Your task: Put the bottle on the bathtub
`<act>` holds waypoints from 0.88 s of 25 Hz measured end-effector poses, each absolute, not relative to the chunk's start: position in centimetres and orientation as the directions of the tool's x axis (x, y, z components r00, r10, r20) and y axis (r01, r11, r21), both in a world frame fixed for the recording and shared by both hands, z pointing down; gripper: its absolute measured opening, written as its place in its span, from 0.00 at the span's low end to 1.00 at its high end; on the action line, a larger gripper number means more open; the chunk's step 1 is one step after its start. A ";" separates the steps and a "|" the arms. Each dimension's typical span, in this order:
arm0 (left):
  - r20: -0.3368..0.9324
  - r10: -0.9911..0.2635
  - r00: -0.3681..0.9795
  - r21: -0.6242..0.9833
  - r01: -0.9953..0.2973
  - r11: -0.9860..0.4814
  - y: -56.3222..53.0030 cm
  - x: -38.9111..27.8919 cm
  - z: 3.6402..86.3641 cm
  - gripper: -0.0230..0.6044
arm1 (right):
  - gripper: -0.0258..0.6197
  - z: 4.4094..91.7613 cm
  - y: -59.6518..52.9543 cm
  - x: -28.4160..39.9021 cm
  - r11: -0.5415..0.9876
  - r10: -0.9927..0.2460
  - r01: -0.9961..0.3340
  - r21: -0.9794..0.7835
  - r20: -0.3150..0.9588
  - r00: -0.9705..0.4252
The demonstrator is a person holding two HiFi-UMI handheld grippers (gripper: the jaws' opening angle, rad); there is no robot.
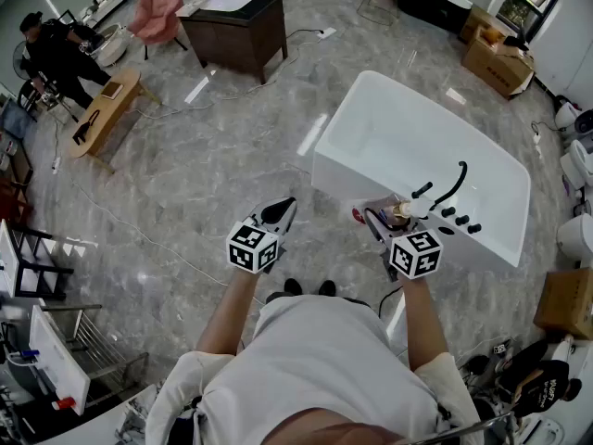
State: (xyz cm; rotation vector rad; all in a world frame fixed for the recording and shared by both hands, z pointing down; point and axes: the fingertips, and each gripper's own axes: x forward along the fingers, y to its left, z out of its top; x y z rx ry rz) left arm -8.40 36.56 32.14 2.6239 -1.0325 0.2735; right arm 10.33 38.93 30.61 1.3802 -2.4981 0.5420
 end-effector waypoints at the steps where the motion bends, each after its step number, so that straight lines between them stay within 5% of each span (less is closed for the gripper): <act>1: 0.285 -0.631 0.722 0.213 -0.689 -0.692 36.5 -8.5 32.1 0.04 | 0.40 30.6 38.9 10.2 0.489 -0.760 -0.848 -0.205 0.376 -0.530; 22: 0.294 -0.619 0.728 0.231 -0.683 -0.693 36.5 -10.5 32.9 0.04 | 0.41 30.1 38.6 8.3 0.475 -0.762 -0.844 -0.251 0.362 -0.536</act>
